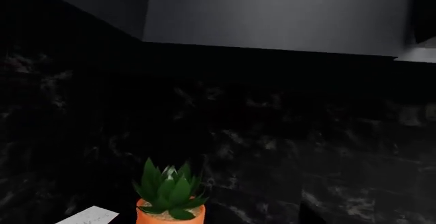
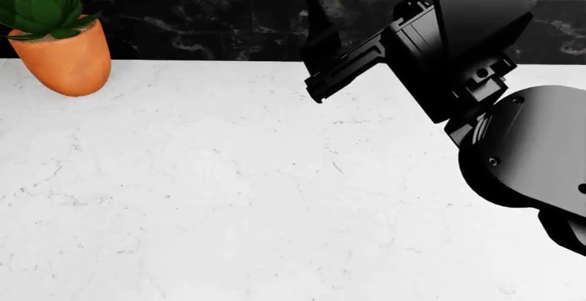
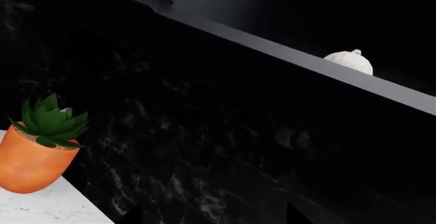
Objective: Pick the garlic, garlic from the counter and place them in the cabinet. Then close the cabinet.
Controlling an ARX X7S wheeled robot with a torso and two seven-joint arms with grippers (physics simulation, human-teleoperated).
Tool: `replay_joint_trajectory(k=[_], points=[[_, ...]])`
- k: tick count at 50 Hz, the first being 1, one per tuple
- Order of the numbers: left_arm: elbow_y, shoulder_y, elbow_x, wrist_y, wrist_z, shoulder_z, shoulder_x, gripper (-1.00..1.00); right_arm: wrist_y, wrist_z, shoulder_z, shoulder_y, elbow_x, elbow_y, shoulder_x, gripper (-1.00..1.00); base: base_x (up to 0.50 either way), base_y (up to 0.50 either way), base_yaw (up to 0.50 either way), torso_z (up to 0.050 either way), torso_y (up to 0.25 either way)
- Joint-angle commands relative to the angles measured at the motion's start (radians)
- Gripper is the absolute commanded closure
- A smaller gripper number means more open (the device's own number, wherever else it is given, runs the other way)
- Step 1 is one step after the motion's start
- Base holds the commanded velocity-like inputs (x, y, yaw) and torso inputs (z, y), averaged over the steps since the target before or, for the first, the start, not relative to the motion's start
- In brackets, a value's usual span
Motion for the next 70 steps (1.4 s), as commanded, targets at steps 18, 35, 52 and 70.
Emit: replay_joint_trajectory(k=[18, 35, 52, 70], points=[[-0.131, -0.513, -0.128, -0.132, -0.049, 0.241, 0.050, -1.00, -0.001, -0.006, 0.003, -0.001, -0.008, 0.008, -0.011, -1.00, 0.00, 0.00, 0.00, 0.000, 0.000], [-0.235, -0.825, -0.153, -0.258, -0.080, 0.383, 0.150, -1.00, 0.005, -0.006, 0.010, 0.005, 0.000, 0.005, -0.011, -1.00, 0.00, 0.00, 0.00, 0.000, 0.000], [-0.328, -1.016, -0.160, -0.321, -0.092, 0.437, 0.199, -1.00, 0.011, -0.013, 0.013, 0.013, 0.000, 0.008, -0.015, -1.00, 0.00, 0.00, 0.00, 0.000, 0.000], [-0.478, -1.190, -0.088, -0.396, -0.020, 0.523, 0.300, -1.00, 0.003, -0.014, 0.016, 0.003, -0.004, 0.004, -0.009, -1.00, 0.00, 0.00, 0.00, 0.000, 0.000]])
